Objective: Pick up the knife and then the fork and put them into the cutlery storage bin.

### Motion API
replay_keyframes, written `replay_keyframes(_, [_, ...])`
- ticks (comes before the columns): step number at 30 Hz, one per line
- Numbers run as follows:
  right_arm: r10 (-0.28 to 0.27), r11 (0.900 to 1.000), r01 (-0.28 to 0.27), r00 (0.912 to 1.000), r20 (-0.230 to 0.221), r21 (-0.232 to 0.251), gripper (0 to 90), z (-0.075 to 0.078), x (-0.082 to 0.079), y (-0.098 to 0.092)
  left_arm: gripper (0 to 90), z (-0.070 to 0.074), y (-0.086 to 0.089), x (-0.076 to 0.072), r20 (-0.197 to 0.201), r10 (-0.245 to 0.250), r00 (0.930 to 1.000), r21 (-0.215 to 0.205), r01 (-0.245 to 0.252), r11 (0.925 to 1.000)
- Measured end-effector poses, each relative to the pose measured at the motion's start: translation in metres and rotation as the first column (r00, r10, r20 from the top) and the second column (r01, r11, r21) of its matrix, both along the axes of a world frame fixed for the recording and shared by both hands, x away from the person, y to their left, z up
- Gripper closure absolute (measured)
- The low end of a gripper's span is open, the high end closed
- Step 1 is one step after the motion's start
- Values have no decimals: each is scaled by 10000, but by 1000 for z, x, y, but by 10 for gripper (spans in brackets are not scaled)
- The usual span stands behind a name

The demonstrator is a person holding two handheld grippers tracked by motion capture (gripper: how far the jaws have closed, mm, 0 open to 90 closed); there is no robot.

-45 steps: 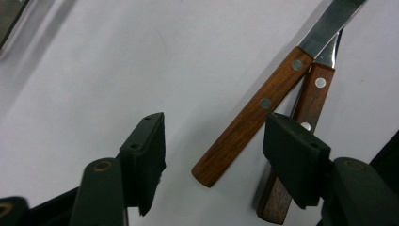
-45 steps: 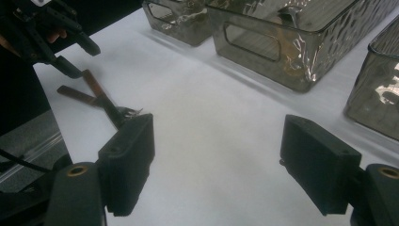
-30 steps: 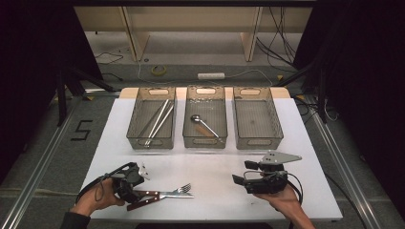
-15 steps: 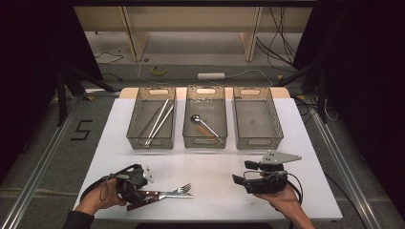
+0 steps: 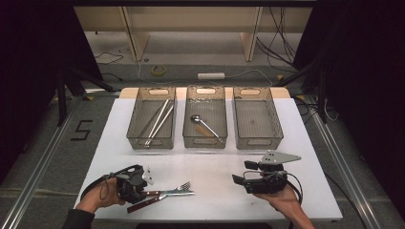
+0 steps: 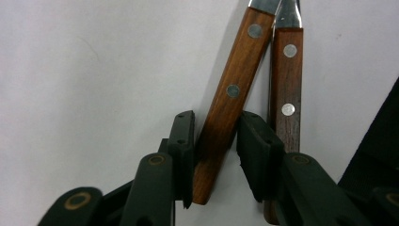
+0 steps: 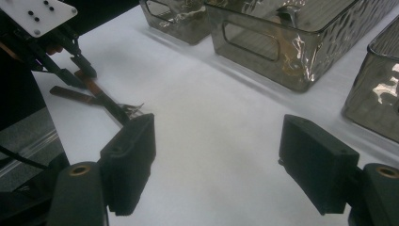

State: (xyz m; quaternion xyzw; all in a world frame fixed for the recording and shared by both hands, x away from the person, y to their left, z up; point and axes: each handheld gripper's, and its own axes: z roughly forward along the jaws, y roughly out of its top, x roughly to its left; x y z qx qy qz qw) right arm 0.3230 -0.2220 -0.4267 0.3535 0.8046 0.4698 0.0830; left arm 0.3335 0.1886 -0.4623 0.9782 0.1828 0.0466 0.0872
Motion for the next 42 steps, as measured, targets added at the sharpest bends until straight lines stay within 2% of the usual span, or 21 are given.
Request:
replay_keyframes(9, [0,10000,0,10000,-8,-26,285,0,0,1,733,0,0,-2,-18,-447,9990,-27,447,9990])
replay_keyframes(13, [1,10000,-1,10000,-16,-20,285,0,0,1,744,0,1,-2,-10,-441,9990,-83,441,9990])
replay_keyframes(20, [20,10000,-20,10000,-2,-7,286,0,0,1,749,2,2,-2,2,-166,9999,-138,166,9998])
replay_keyframes(26, [4,10000,-4,10000,-13,14,286,0,0,1,751,11,-1,-3,8,514,9987,-715,-513,9961])
replay_keyframes(29, [60,10000,-60,10000,21,39,286,1,-1,2,751,19,-5,-4,1,673,9977,-907,-670,9936])
replay_keyframes(31, [269,9995,-271,9995,137,146,285,2,-2,4,751,23,-9,-4,-18,745,9972,-1143,-742,9907])
replay_keyframes(34, [669,9974,-683,9963,540,238,284,6,-8,11,751,28,-18,-6,-47,906,9959,-1352,-904,9867])
replay_keyframes(37, [1048,9939,-1074,9905,891,246,282,10,-13,19,751,34,-27,-6,-210,833,9963,-1472,-855,9854])
replay_keyframes(42, [1480,9887,-1498,9829,1098,86,282,12,-19,32,751,43,-45,-5,-449,570,9974,-1824,-643,9811])
